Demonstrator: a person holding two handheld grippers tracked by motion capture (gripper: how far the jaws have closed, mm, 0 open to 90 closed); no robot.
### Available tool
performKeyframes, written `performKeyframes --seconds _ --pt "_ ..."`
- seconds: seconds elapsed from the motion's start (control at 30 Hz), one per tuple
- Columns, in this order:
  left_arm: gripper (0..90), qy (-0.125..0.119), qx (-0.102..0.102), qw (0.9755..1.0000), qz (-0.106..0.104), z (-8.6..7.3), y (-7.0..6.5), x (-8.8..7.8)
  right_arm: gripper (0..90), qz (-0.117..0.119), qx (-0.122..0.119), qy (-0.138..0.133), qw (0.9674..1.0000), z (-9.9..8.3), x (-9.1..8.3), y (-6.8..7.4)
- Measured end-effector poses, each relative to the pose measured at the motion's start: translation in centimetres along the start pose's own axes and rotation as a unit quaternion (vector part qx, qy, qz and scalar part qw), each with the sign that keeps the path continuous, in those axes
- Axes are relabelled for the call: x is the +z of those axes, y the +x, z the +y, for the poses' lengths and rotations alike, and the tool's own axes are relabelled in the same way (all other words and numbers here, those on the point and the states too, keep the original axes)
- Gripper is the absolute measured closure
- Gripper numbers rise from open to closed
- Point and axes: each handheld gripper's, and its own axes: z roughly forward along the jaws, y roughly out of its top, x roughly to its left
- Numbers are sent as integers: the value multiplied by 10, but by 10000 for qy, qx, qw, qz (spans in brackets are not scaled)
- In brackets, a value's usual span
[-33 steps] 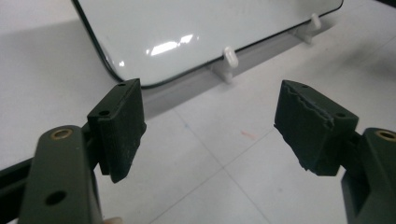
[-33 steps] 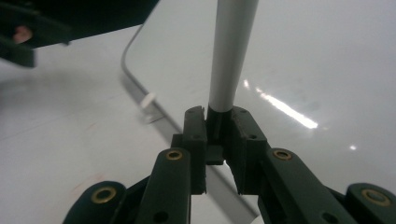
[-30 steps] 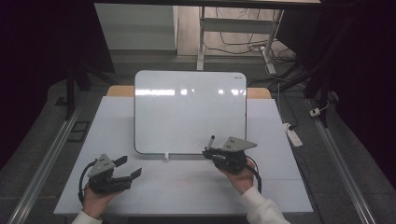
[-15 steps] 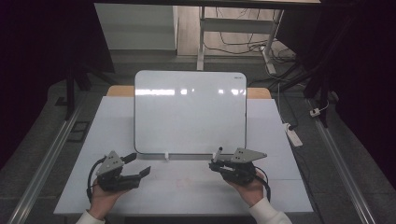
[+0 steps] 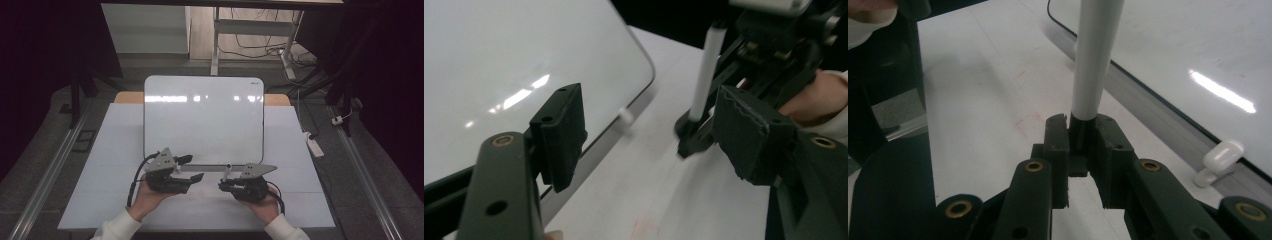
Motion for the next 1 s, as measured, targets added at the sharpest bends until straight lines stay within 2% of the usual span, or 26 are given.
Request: performKeyframes --seconds 0.2,0.37,0.47,0.53,0.67,0.83,0.9,0.93,0.97,1.0 --pt "359 90 32 9988 -473 6 -7 22 773 196 -22 153 9997 -3 8 2" --pt "435 157 74 9962 -857 5 -10 33 773 359 -59 234 9991 -4 15 5" --pt "519 231 141 9947 -993 4 -11 37 773 450 -139 278 9985 -3 19 7" --pt "608 259 184 9938 -1068 3 -11 39 773 511 -180 300 9981 -3 19 8" --pt "794 303 245 9932 -1094 2 -10 38 773 644 -269 372 9969 -4 19 8" --pt "811 255 154 9944 -1011 2 -10 36 769 571 -289 378 9972 -3 18 8" --pt "813 211 115 9957 -899 2 -10 35 755 462 -278 335 9980 -3 17 9" --pt "813 207 101 9968 -764 2 -9 34 724 381 -275 276 9985 -3 15 9" --pt "813 177 34 9976 -665 2 -8 33 678 220 -278 177 9992 -3 13 11" --pt "813 144 -36 9980 -611 2 -7 32 631 -42 -258 2 9997 -2 9 13"
